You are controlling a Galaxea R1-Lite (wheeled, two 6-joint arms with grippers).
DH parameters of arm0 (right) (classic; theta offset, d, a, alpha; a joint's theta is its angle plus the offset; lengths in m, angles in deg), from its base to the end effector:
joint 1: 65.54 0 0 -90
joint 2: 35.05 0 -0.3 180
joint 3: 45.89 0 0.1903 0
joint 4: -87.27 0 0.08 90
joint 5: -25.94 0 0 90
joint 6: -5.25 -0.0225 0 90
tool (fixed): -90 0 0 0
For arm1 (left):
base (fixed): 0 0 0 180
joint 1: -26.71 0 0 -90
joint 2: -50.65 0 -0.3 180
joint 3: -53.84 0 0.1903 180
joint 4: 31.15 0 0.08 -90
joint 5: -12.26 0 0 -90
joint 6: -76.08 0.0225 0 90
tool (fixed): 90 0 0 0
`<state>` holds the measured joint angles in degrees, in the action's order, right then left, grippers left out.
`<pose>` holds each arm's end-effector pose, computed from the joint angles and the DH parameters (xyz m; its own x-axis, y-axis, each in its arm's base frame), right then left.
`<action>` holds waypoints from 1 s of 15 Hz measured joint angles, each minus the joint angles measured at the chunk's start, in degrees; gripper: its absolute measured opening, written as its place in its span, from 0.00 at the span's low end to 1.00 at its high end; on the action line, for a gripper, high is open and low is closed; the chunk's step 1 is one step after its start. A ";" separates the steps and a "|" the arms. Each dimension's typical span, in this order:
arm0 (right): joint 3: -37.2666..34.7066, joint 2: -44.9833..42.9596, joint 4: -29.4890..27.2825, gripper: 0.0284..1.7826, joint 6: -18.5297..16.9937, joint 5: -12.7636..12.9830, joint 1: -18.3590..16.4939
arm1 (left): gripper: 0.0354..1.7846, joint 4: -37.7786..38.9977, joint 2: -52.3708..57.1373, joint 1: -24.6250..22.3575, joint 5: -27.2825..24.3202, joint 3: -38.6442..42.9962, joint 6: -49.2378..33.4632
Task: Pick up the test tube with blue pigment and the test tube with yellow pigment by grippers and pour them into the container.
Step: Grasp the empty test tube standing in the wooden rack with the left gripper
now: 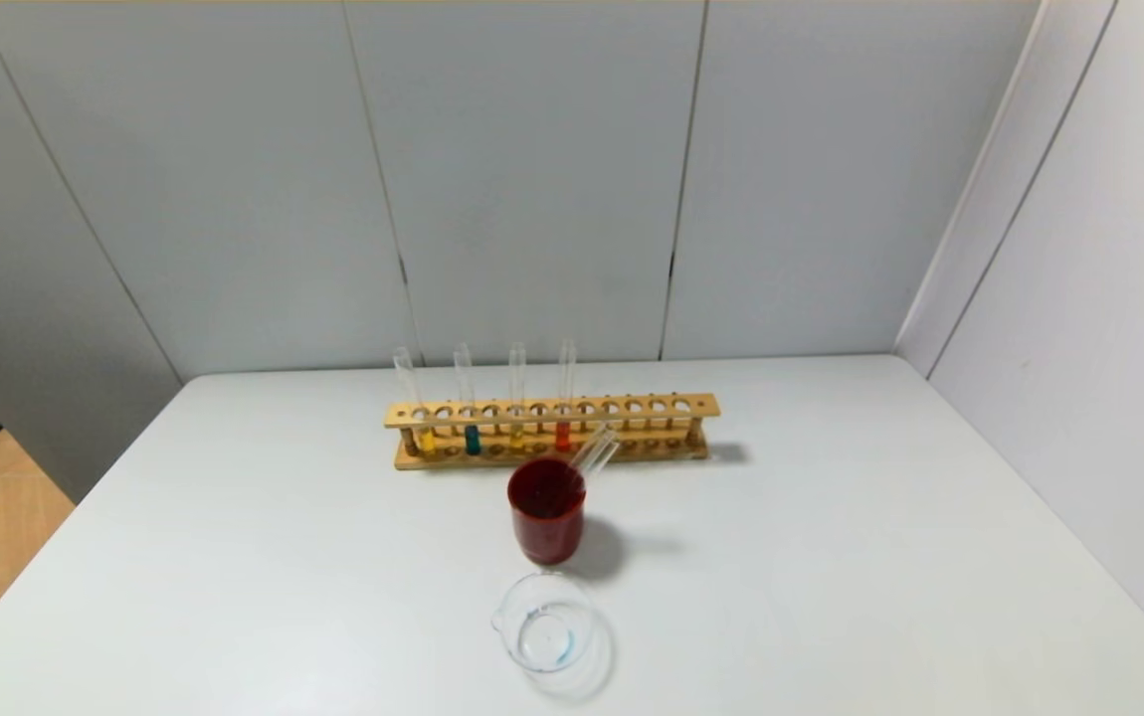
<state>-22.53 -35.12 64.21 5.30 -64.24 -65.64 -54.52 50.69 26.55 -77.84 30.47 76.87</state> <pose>-0.0229 0.0001 0.0760 1.0000 0.0014 0.0065 -0.0014 1.0000 -0.0009 -0.0229 -0.0001 0.0755 1.0000 0.0010 0.0007 -0.0011 0.9999 0.0138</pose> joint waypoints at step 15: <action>0.00 0.00 0.00 0.98 -0.02 0.02 0.00 | 0.98 0.35 0.00 0.00 0.05 0.00 0.26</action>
<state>-22.53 -35.12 64.21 5.27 -64.21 -65.64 -54.16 50.69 26.55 -77.79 30.47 77.12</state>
